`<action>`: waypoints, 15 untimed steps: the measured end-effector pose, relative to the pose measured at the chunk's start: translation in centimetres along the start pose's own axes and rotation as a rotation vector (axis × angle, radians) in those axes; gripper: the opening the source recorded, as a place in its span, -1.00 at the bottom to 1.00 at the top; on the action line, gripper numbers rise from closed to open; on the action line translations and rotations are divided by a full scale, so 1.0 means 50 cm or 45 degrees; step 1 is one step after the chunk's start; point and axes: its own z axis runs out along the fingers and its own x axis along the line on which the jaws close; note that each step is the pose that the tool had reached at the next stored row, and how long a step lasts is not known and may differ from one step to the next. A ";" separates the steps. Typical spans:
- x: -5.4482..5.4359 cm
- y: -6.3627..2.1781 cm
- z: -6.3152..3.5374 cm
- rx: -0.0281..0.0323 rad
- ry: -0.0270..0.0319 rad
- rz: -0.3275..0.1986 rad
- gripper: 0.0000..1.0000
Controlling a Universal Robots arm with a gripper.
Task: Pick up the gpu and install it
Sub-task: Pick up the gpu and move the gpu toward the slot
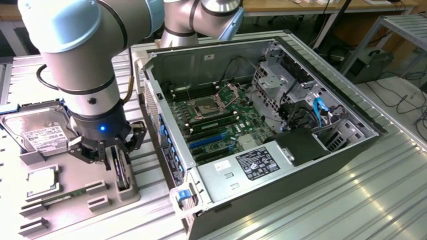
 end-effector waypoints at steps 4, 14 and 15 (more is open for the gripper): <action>0.000 0.006 0.000 -0.0002 -0.0002 0.000 -0.10; 0.000 0.004 -0.017 -0.0002 -0.0002 0.000 -0.44; -0.001 0.002 -0.046 -0.0001 -0.0003 0.000 -0.44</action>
